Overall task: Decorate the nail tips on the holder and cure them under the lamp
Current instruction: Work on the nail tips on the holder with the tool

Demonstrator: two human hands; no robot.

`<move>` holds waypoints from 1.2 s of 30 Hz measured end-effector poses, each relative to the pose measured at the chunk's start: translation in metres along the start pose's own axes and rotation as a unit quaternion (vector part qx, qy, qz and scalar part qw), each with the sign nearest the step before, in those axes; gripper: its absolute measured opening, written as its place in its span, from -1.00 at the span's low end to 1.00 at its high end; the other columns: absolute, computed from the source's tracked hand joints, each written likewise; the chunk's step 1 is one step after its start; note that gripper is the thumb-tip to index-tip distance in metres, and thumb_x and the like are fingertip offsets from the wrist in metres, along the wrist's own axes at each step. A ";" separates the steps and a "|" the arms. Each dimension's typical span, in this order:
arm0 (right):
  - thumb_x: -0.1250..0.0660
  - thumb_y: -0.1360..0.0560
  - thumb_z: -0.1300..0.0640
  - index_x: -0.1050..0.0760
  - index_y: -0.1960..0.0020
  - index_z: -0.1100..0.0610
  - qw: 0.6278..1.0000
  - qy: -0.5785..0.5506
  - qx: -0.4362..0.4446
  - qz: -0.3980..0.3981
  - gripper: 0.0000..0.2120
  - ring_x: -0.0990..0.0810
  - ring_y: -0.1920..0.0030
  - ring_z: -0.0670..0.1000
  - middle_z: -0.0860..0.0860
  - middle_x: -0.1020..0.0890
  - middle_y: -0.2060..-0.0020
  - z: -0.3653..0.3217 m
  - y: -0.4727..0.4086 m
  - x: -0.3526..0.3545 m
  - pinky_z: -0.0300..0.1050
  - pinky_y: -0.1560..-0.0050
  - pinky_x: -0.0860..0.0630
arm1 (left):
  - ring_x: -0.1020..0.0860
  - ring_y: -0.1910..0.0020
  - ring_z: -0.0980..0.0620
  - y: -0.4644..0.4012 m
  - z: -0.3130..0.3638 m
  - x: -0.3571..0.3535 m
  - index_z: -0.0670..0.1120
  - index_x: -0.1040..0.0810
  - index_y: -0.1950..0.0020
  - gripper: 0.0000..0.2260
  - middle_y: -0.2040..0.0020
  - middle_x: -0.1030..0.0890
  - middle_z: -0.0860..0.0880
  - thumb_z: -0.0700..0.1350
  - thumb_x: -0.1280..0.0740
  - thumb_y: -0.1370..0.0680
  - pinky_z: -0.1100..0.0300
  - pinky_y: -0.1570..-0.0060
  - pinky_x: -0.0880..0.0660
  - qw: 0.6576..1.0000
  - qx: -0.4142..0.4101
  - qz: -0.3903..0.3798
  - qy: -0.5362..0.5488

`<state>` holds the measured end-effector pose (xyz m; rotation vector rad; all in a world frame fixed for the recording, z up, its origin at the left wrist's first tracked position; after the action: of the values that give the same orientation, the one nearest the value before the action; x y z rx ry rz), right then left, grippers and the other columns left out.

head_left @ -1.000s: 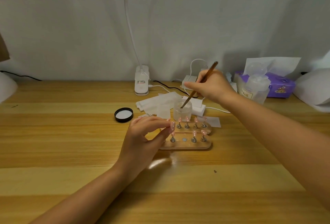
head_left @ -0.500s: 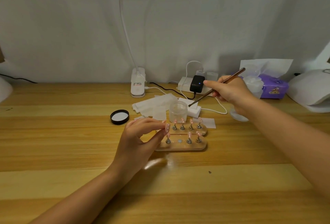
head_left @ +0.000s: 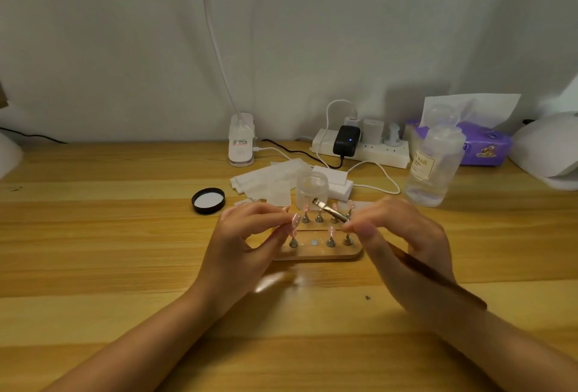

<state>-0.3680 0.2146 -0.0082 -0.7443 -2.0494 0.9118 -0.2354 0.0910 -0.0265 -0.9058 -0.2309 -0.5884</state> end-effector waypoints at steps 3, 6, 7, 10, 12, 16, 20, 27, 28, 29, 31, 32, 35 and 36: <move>-0.03 -0.58 -0.10 -0.55 0.22 0.08 0.999 -0.015 -0.005 0.028 -0.57 -0.53 0.21 -0.24 -0.13 -0.58 0.34 0.000 0.003 -0.003 -0.24 0.05 -0.40 | -0.55 0.13 0.12 0.000 0.001 -0.001 -0.07 -0.65 0.03 -0.84 0.16 -0.63 0.05 -0.09 -0.38 -0.42 -0.19 0.04 -0.43 1.000 -0.007 -0.004 -0.015; 0.00 -0.59 -0.09 -0.55 0.21 0.06 1.000 -0.007 -0.005 0.029 -0.56 -0.52 0.20 -0.25 -0.15 -0.58 0.32 0.002 0.005 -0.009 -0.27 0.02 -0.39 | -0.53 0.14 0.16 0.000 0.001 -0.002 -0.01 -0.63 0.04 -0.84 0.18 -0.61 0.08 -0.13 -0.37 -0.40 -0.15 0.04 -0.43 1.000 -0.016 -0.002 -0.024; 0.01 -0.59 -0.10 -0.54 0.20 0.05 1.000 -0.005 -0.002 0.030 -0.56 -0.53 0.21 -0.23 -0.15 -0.58 0.31 0.003 0.005 -0.012 -0.24 0.02 -0.39 | -0.53 0.14 0.17 0.000 0.001 -0.002 0.01 -0.62 0.03 -0.83 0.17 -0.61 0.08 -0.14 -0.37 -0.40 -0.14 0.03 -0.43 0.999 -0.019 -0.002 -0.028; 0.01 -0.60 -0.10 -0.56 0.21 0.08 0.999 -0.001 0.007 0.035 -0.54 -0.56 0.22 -0.20 -0.18 -0.57 0.28 0.004 0.006 -0.016 -0.15 0.00 -0.41 | -0.52 0.13 0.19 0.000 0.001 -0.002 0.02 -0.61 0.04 -0.83 0.17 -0.60 0.09 -0.15 -0.38 -0.39 -0.11 0.02 -0.43 0.999 -0.028 0.001 -0.036; 0.02 -0.60 -0.09 -0.58 0.25 0.11 0.999 -0.004 0.009 0.041 -0.49 -0.56 0.23 -0.19 -0.17 -0.57 0.31 0.004 0.008 -0.015 -0.09 0.03 -0.41 | -0.51 0.14 0.20 0.000 0.001 -0.002 0.00 -0.62 0.04 -0.83 0.17 -0.58 0.12 -0.16 -0.39 -0.39 -0.10 0.04 -0.43 0.998 -0.038 0.004 -0.043; 0.04 -0.61 -0.09 -0.54 0.29 -0.03 0.997 -0.052 -0.004 0.056 -0.53 -0.53 0.27 -0.22 -0.10 -0.59 0.37 0.004 0.012 -0.009 -0.09 0.03 -0.40 | -0.52 0.15 0.19 0.000 0.000 -0.003 -0.05 -0.66 0.08 -0.87 0.19 -0.59 0.11 -0.15 -0.40 -0.39 -0.13 0.04 -0.43 0.998 -0.038 0.000 -0.047; 0.04 -0.59 -0.11 -0.52 0.19 -0.01 0.997 -0.040 -0.031 0.056 -0.58 -0.55 0.20 -0.16 -0.09 -0.60 0.34 0.003 0.009 -0.011 0.01 0.09 -0.47 | -0.54 0.15 0.16 0.000 -0.001 -0.003 -0.03 -0.65 0.07 -0.87 0.18 -0.61 0.10 -0.15 -0.39 -0.39 -0.15 0.01 -0.42 0.998 -0.029 -0.007 -0.047; 0.06 -0.60 -0.11 -0.50 0.31 -0.08 0.995 -0.071 -0.042 0.055 -0.54 -0.52 0.25 -0.24 -0.09 -0.58 0.34 0.005 0.014 -0.012 -0.19 0.05 -0.40 | -0.53 0.15 0.16 0.000 -0.002 -0.003 -0.07 -0.66 0.08 -0.86 0.19 -0.61 0.08 -0.13 -0.39 -0.39 -0.18 0.02 -0.42 0.999 -0.015 -0.007 -0.044; 0.06 -0.60 -0.11 -0.50 0.28 -0.07 0.995 -0.068 -0.039 0.059 -0.55 -0.52 0.25 -0.22 -0.08 -0.58 0.35 0.004 0.013 -0.012 -0.18 0.06 -0.42 | -0.53 0.15 0.16 0.000 -0.001 -0.003 -0.06 -0.66 0.07 -0.86 0.19 -0.61 0.08 -0.13 -0.39 -0.39 -0.17 0.01 -0.42 0.999 -0.015 -0.007 -0.043; 0.06 -0.60 -0.11 -0.50 0.24 -0.05 0.996 -0.058 -0.037 0.058 -0.57 -0.53 0.24 -0.20 -0.11 -0.58 0.37 0.003 0.012 -0.013 -0.15 0.07 -0.43 | -0.53 0.14 0.17 0.000 -0.001 -0.003 -0.04 -0.65 0.07 -0.86 0.19 -0.61 0.08 -0.14 -0.39 -0.39 -0.17 0.01 -0.42 0.999 -0.014 -0.007 -0.041; 0.05 -0.59 -0.12 -0.50 0.20 -0.01 0.998 -0.032 -0.035 0.046 -0.58 -0.53 0.20 -0.21 -0.17 -0.57 0.33 0.003 0.011 -0.017 -0.11 0.09 -0.44 | -0.52 0.14 0.18 0.001 -0.001 -0.002 -0.02 -0.63 0.06 -0.85 0.19 -0.60 0.08 -0.14 -0.39 -0.39 -0.16 0.00 -0.42 0.999 -0.012 -0.008 -0.042; 0.05 -0.59 -0.12 -0.51 0.20 0.00 0.998 -0.025 -0.034 0.042 -0.57 -0.53 0.20 -0.22 -0.19 -0.56 0.31 0.003 0.011 -0.017 -0.10 0.09 -0.44 | -0.52 0.14 0.18 0.001 -0.001 -0.002 -0.02 -0.64 0.06 -0.85 0.19 -0.60 0.08 -0.14 -0.39 -0.39 -0.16 0.00 -0.42 0.999 -0.010 -0.008 -0.043; 0.06 -0.60 -0.12 -0.51 0.29 -0.05 0.997 -0.045 -0.036 0.047 -0.53 -0.51 0.24 -0.24 -0.15 -0.57 0.37 0.005 0.014 -0.014 -0.16 0.07 -0.41 | -0.52 0.14 0.18 0.001 -0.002 -0.002 -0.03 -0.65 0.06 -0.85 0.19 -0.61 0.09 -0.13 -0.39 -0.39 -0.15 0.00 -0.42 0.999 -0.003 -0.010 -0.042; 0.06 -0.60 -0.12 -0.51 0.30 -0.06 0.996 -0.056 -0.040 0.052 -0.53 -0.51 0.25 -0.24 -0.10 -0.58 0.34 0.005 0.015 -0.013 -0.17 0.06 -0.40 | -0.53 0.14 0.18 0.001 -0.002 -0.002 -0.03 -0.65 0.07 -0.86 0.19 -0.61 0.08 -0.13 -0.39 -0.39 -0.15 -0.01 -0.42 0.999 -0.002 -0.010 -0.041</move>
<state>-0.3622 0.2118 -0.0272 -0.8664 -2.1725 0.9526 -0.2369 0.0908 -0.0286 -0.9341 -0.3134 -0.5717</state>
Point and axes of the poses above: each hand's wrist, its own y-axis away from the middle knuckle, its own x-axis out of the back of the hand, z = x × y, the point moved 4 cm from there along -y, towards the middle knuckle
